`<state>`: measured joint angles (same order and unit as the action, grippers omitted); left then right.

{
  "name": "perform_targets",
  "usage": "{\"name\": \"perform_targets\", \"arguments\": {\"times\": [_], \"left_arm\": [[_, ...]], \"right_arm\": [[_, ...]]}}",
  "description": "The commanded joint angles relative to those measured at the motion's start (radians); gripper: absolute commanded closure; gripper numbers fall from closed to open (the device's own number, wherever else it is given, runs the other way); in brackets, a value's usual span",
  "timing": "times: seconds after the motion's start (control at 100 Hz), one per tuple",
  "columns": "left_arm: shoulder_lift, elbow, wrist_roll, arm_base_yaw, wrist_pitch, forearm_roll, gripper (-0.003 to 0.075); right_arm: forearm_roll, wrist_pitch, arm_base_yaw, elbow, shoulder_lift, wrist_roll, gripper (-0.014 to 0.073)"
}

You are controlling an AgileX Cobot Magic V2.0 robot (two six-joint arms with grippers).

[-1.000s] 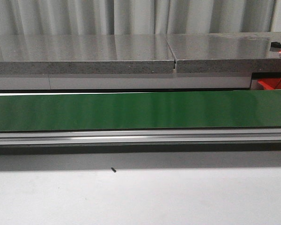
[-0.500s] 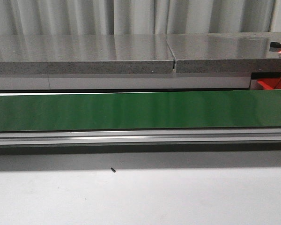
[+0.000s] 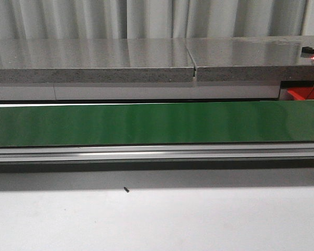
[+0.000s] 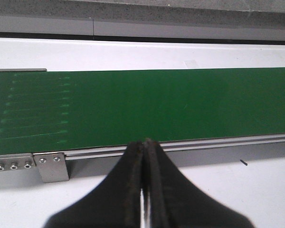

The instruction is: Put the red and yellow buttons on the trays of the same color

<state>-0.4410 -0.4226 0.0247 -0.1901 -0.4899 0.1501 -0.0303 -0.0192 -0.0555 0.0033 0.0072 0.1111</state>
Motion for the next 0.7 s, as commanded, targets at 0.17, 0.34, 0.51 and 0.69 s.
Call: {"name": "perform_targets", "arguments": {"times": [0.17, 0.34, 0.51, 0.69], "left_arm": [[-0.003, -0.028, 0.005, -0.006, 0.08, 0.004, 0.0741], [-0.003, -0.028, 0.005, -0.006, 0.08, 0.004, 0.0741], [-0.003, -0.028, 0.005, -0.006, 0.08, 0.004, 0.0741], [-0.003, -0.028, 0.005, -0.006, 0.08, 0.004, 0.0741]], "right_arm": [[-0.019, -0.056, -0.008, 0.008, -0.036, -0.007, 0.0685], [-0.019, -0.047, -0.008, 0.008, -0.036, -0.007, 0.0685], [-0.019, -0.045, -0.008, 0.008, -0.036, -0.007, 0.0685], [-0.019, -0.045, -0.008, 0.008, -0.036, -0.007, 0.0685]]}}
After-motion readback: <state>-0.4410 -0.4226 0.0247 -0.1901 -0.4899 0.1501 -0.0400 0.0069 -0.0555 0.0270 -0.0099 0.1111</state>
